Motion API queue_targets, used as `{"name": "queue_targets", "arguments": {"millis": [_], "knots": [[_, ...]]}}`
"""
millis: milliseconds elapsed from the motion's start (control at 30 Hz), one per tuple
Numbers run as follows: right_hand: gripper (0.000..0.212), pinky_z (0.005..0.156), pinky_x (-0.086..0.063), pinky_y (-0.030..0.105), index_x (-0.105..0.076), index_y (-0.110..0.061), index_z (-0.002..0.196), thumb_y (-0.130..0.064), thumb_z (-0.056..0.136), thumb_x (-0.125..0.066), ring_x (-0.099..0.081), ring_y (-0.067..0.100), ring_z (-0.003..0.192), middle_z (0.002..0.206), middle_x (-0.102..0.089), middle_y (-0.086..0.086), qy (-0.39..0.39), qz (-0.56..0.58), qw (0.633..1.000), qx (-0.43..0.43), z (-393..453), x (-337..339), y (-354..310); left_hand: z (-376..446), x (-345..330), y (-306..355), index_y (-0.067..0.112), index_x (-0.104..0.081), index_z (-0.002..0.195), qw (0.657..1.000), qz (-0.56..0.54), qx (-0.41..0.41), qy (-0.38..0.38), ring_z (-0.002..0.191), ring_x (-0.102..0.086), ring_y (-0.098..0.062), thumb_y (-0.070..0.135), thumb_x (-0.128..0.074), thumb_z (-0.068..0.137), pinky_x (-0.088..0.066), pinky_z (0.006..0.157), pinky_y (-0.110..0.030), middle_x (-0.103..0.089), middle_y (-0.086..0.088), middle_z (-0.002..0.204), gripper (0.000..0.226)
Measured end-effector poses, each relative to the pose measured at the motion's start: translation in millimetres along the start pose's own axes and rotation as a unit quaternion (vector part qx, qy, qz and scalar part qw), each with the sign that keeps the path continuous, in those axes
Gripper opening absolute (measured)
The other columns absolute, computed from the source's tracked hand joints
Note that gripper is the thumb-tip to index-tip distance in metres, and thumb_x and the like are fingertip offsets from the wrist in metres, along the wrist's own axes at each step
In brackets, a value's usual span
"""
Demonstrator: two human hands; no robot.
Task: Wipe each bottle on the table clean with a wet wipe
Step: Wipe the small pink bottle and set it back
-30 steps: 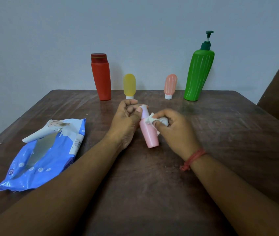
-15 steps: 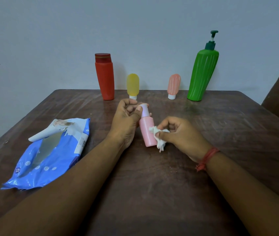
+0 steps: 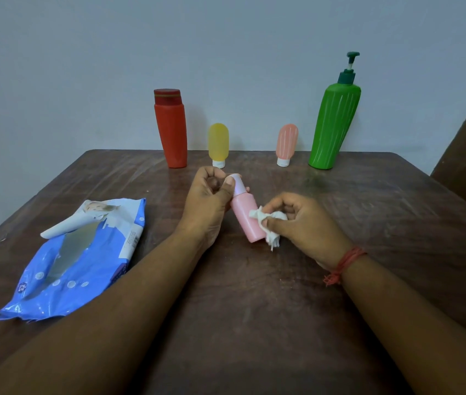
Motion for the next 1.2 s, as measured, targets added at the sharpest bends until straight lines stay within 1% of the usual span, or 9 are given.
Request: {"name": "queue_targets", "arguments": {"millis": [67, 167, 267, 500, 667, 833, 967, 1067, 1200], "knots": [[0.013, 0.084, -0.058, 0.034, -0.072, -0.02, 0.093, -0.009, 0.087, -0.075, -0.069, 0.011, 0.094, 0.102, -0.074, -0.008, 0.056, -0.061, 0.996, 0.045, 1, 6, -8, -1, -2, 0, 0.014, -0.049, 0.095, 0.998, 0.064, -0.02, -0.011, 0.08, -0.061, -0.018, 0.002, -0.055, 0.1, -0.053, 0.068, -0.028, -0.061, -0.01, 0.09, 0.014], [0.019, 0.091, -0.048, 0.018, -0.075, -0.017, 0.1, -0.005, 0.087, -0.068, -0.064, 0.005, 0.099, 0.106, -0.072, -0.009, 0.094, -0.191, 0.955, 0.206, -7, 3, -38, -4, -8, 1, 0.012, -0.049, 0.1, 0.995, 0.085, -0.028, -0.047, 0.079, -0.057, -0.016, 0.003, -0.056, 0.1, -0.053, 0.068, -0.024, -0.06, -0.01, 0.088, 0.011], [0.024, 0.096, -0.045, 0.024, -0.075, -0.012, 0.108, -0.009, 0.089, -0.061, -0.063, 0.016, 0.105, 0.113, -0.071, 0.0, 0.063, -0.285, 0.911, 0.292, -10, -13, -48, -3, -8, 2, 0.015, -0.051, 0.103, 0.995, 0.079, -0.029, -0.049, 0.085, -0.059, -0.024, 0.004, -0.059, 0.098, -0.055, 0.071, -0.029, -0.062, -0.017, 0.098, 0.014], [0.013, 0.081, -0.05, 0.033, -0.075, -0.012, 0.096, -0.011, 0.087, -0.067, -0.06, 0.017, 0.091, 0.098, -0.066, -0.001, -0.007, -0.335, 0.885, 0.322, -18, -16, -49, 2, 1, -1, 0.015, -0.052, 0.109, 0.999, 0.051, -0.015, -0.011, 0.087, -0.062, -0.023, 0.008, -0.067, 0.094, -0.055, 0.067, -0.029, -0.062, -0.019, 0.103, 0.022], [0.024, 0.068, -0.05, 0.039, -0.075, -0.009, 0.092, -0.019, 0.093, -0.053, -0.055, 0.023, 0.084, 0.091, -0.058, 0.006, 0.072, -0.353, 0.875, 0.323, -11, -29, -65, 1, -6, -2, 0.015, -0.053, 0.108, 0.999, 0.04, 0.001, -0.033, 0.084, -0.065, -0.027, 0.013, -0.072, 0.091, -0.056, 0.063, -0.036, -0.062, -0.02, 0.102, 0.025], [0.019, 0.065, -0.042, 0.031, -0.077, -0.019, 0.089, -0.022, 0.091, -0.058, -0.05, 0.018, 0.085, 0.093, -0.051, 0.003, -0.046, -0.339, 0.882, 0.324, -22, -28, -51, 4, 2, -3, 0.015, -0.052, 0.104, 1.0, -0.007, 0.011, -0.008, 0.077, -0.062, -0.018, 0.006, -0.07, 0.09, -0.055, 0.064, -0.03, -0.06, -0.009, 0.087, 0.025], [0.022, 0.069, -0.03, 0.018, -0.078, -0.021, 0.105, -0.021, 0.09, -0.062, -0.044, 0.013, 0.087, 0.093, -0.048, 0.002, -0.001, -0.345, 0.889, 0.3, -16, -28, -50, 4, -3, -3, 0.015, -0.052, 0.105, 0.999, 0.011, 0.006, -0.03, 0.084, -0.062, -0.024, 0.009, -0.072, 0.089, -0.056, 0.073, -0.037, -0.06, -0.015, 0.095, 0.026], [0.015, 0.07, -0.042, 0.03, -0.077, -0.02, 0.096, -0.02, 0.089, -0.064, -0.046, 0.016, 0.088, 0.094, -0.047, 0.003, -0.015, -0.352, 0.888, 0.296, -13, -34, -51, 4, 2, -2, 0.015, -0.051, 0.107, 1.0, 0.009, 0.007, -0.019, 0.083, -0.063, -0.021, 0.005, -0.068, 0.092, -0.055, 0.074, -0.036, -0.063, -0.01, 0.09, 0.024], [0.014, 0.071, -0.051, 0.037, -0.076, -0.019, 0.087, -0.023, 0.084, -0.063, -0.052, 0.011, 0.088, 0.098, -0.05, -0.005, -0.12, -0.341, 0.886, 0.292, -22, -27, -41, 7, 9, -3, 0.016, -0.051, 0.107, 1.0, -0.008, 0.016, 0.017, 0.083, -0.061, -0.02, 0.0, -0.061, 0.096, -0.053, 0.073, -0.034, -0.064, -0.008, 0.088, 0.022]]}}
Point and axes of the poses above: each hand's wrist, its own z-axis towards the middle knuckle, its own x-axis out of the back of the hand, y = z × x, the point moved 7 cm from there along z, towards the middle knuckle
